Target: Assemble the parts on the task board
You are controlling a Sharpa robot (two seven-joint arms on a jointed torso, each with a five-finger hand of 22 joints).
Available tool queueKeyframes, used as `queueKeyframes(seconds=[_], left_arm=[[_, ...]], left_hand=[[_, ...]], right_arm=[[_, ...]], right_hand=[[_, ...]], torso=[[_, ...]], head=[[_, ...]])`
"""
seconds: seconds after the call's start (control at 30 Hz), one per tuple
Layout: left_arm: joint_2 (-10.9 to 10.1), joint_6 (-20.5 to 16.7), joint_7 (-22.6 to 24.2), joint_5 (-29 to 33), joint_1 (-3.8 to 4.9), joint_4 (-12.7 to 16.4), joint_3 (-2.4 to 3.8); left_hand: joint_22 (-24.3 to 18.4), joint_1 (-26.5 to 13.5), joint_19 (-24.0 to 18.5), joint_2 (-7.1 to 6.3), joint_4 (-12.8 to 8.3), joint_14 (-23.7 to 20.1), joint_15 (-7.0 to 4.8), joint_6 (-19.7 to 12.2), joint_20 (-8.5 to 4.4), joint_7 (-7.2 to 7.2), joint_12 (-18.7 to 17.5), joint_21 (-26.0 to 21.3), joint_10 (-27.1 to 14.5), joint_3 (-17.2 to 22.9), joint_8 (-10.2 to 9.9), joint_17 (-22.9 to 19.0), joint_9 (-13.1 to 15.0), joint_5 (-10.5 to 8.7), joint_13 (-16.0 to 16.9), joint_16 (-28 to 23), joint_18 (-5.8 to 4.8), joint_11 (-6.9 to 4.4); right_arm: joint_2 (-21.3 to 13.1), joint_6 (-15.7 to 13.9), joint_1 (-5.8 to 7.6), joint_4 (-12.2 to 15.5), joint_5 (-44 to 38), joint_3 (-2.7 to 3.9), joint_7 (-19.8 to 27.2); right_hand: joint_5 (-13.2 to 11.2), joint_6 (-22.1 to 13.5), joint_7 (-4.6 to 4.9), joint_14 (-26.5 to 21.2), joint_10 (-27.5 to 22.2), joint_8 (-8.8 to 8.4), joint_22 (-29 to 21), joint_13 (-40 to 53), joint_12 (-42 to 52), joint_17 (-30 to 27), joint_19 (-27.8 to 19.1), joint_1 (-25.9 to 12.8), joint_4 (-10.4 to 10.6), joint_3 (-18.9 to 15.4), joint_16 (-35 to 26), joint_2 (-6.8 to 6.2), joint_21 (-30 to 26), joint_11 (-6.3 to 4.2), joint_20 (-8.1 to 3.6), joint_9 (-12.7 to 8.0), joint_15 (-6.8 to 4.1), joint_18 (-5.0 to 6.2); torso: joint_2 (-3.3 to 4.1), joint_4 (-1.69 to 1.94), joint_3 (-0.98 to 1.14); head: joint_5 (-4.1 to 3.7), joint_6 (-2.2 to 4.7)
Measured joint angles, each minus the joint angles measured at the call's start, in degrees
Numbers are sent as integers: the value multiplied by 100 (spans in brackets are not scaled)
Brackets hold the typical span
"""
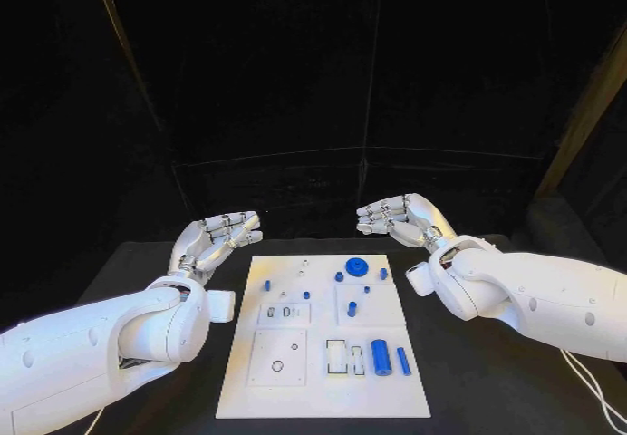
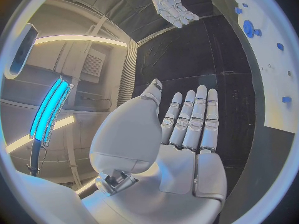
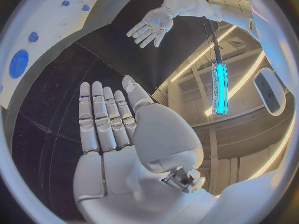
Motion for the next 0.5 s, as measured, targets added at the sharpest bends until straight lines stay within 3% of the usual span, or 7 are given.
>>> queueKeyframes(seconds=[0.13,0.2,0.3,0.5], left_arm=[[-112,205,-6,-214,48,151,0],[-152,290,-16,-325,67,238,0],[-199,403,-33,-488,102,379,0],[-245,551,-60,-679,174,513,0]], left_hand=[[-40,202,360,-91,-305,437,-122,246,-109,64,-48,20,330,-8,-30,54,-39,0,-4,0,-1,-101],[-69,270,435,-91,-425,529,-153,306,-145,23,-104,20,420,-18,-66,72,-41,0,-3,-38,-2,-133],[-100,315,489,-109,-533,579,-163,343,-160,19,-150,20,488,-16,-94,83,-41,0,-3,-91,-2,-164],[-129,328,533,-97,-556,642,-183,397,-167,32,-177,-21,571,-25,-133,103,-46,-1,-3,-124,-2,-164]], right_arm=[[53,170,176,-140,-713,39,-310],[98,277,235,-221,-1184,163,-547],[173,430,314,-313,-1908,271,-944],[361,759,356,-460,-3204,338,-1729]], right_hand=[[129,179,-82,505,317,-42,152,0,-66,59,316,76,-13,54,66,-71,328,-109,-193,-2,-165,-2],[88,295,-129,783,499,-42,264,0,-94,111,473,186,-14,66,137,-111,543,-174,-289,0,-260,-1],[55,454,-231,1190,803,-42,457,18,-94,215,685,255,-22,75,291,-179,888,-294,-439,12,-412,-1],[-49,624,-345,1929,1137,-104,960,19,-206,566,931,197,-19,71,645,-240,1732,-465,-684,-1,-628,-1]], torso=[[118,27,-13],[188,41,-19],[294,64,-29],[486,94,-53]], head=[[-9,26],[-20,48],[-35,86],[-58,130]])
